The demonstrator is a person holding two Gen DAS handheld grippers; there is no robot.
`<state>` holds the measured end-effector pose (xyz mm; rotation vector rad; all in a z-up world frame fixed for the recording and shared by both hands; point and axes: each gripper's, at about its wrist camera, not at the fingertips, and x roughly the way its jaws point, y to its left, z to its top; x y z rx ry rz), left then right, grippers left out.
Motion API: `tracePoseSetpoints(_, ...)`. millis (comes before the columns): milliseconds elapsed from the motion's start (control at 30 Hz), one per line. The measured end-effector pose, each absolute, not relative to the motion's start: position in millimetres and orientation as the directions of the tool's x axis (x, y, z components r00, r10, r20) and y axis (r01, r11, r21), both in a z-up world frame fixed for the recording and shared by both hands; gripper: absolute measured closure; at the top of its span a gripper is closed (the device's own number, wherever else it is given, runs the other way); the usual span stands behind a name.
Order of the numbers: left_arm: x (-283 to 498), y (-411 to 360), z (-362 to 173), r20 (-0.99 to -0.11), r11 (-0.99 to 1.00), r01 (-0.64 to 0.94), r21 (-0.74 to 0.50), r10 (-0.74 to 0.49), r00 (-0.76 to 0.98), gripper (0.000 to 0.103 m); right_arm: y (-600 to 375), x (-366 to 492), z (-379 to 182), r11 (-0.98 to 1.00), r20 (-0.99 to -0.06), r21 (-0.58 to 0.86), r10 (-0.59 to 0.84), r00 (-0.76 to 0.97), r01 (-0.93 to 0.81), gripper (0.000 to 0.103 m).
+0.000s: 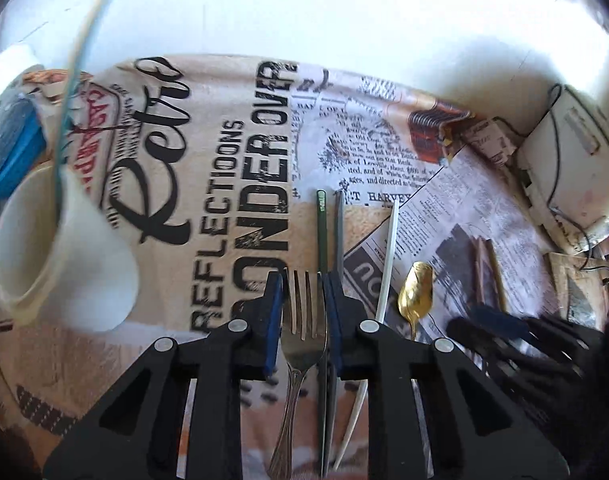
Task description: Organize utensils
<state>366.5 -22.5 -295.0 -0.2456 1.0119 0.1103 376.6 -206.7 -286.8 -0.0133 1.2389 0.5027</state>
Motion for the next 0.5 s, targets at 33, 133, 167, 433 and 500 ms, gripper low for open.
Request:
tracePoseSetpoints(33,362.4,-21.4,-292.5,-0.843,0.965,-0.211,-0.153,-0.016,0.537,0.083,-202.1,378.6,-288.0,0.893,-0.905,0.252,0.354,0.237,-0.372,0.074)
tracePoseSetpoints(133,346.7,-17.0,-282.5,-0.825,0.961,-0.232,-0.149,0.008,0.565,0.083,-187.3,387.7,-294.3,0.903,-0.91,0.243,0.339,0.239,-0.355,0.074)
tracePoseSetpoints(167,342.0,-14.9,-279.6,-0.819,0.959,-0.239,-0.153,0.012,0.573,0.083,-183.8,389.3,-295.9,0.906,-0.912,0.237,0.332,0.241,-0.35,0.074)
tracePoseSetpoints(433,314.5,1.1,-265.7,-0.793,0.944,-0.28,-0.177,0.031,0.608,0.083,-161.3,389.7,-306.2,0.933,-0.926,0.13,0.235,0.294,-0.337,0.075)
tracePoseSetpoints(500,311.4,2.8,-263.9,-0.79,0.941,-0.283,-0.183,0.03,0.613,0.083,-160.7,390.6,-306.3,0.935,-0.924,0.141,0.242,0.295,-0.325,0.082)
